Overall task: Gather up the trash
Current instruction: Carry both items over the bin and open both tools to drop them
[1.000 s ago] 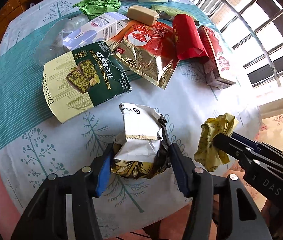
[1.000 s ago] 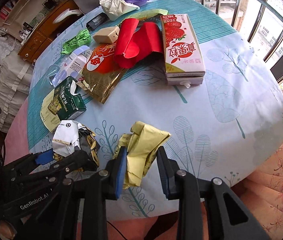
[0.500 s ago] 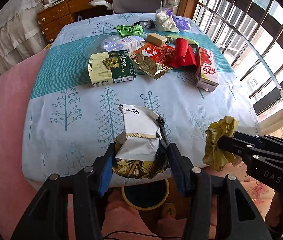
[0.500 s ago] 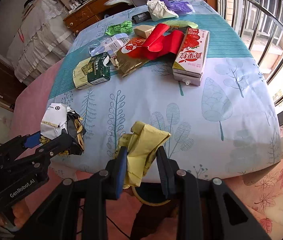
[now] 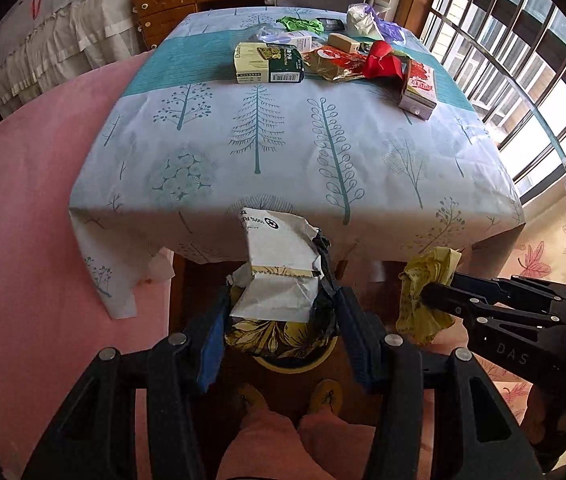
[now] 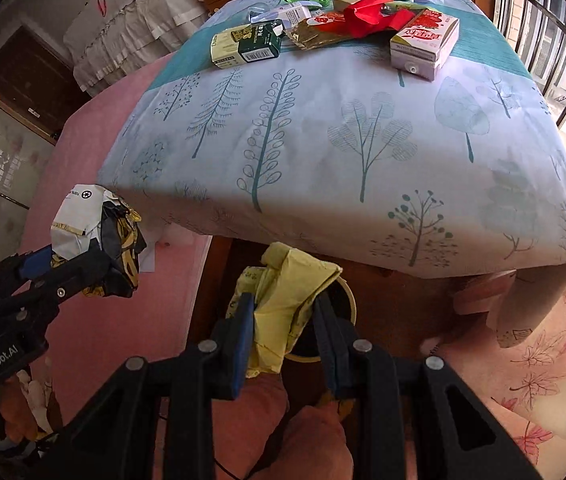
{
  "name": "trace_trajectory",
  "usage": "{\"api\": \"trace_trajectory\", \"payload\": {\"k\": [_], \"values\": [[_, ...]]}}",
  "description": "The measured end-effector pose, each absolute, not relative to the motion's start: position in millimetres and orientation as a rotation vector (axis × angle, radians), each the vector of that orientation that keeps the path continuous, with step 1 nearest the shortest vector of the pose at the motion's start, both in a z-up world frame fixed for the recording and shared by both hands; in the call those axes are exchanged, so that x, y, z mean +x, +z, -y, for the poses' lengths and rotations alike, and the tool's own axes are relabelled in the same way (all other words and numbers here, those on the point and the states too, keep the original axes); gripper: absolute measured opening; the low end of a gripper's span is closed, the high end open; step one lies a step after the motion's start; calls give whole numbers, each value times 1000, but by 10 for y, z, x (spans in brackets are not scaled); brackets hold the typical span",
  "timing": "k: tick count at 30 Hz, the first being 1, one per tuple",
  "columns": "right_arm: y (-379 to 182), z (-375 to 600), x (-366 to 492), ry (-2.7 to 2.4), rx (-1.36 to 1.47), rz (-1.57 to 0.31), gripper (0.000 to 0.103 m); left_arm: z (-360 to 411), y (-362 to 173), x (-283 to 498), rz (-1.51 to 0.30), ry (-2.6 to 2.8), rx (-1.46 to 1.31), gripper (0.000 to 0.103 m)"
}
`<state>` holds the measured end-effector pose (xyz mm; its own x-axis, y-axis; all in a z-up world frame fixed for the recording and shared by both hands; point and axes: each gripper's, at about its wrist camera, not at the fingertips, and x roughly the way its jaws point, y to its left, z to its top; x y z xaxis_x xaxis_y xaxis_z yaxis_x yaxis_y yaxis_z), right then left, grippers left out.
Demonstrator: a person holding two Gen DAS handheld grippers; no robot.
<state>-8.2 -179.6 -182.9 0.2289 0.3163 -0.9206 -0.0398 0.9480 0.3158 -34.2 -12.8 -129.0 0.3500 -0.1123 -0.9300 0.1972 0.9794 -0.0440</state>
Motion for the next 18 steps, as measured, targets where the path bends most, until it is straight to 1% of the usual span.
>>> {"api": "trace_trajectory", "payload": {"k": [3, 6, 9, 14, 18], "values": [[-2070, 1746, -237, 221, 276, -1355, 30, 139, -1587, -498, -1228, -223, 118, 50], [-2478, 1707, -367, 179, 317, -1381, 30, 130, -2088, -588, -1291, -247, 129, 50], [-3056, 1639, -463, 128, 342, -1404, 30, 89, -2760, -612, -1364, -256, 131, 50], [-4183, 1448, -504, 75, 311, -1427, 30, -2, -3902, -534, -1415, -231, 127, 51], [-4927, 1362, -496, 36, 314, -1428, 31, -25, -4594, -457, -1417, -243, 120, 52]]}}
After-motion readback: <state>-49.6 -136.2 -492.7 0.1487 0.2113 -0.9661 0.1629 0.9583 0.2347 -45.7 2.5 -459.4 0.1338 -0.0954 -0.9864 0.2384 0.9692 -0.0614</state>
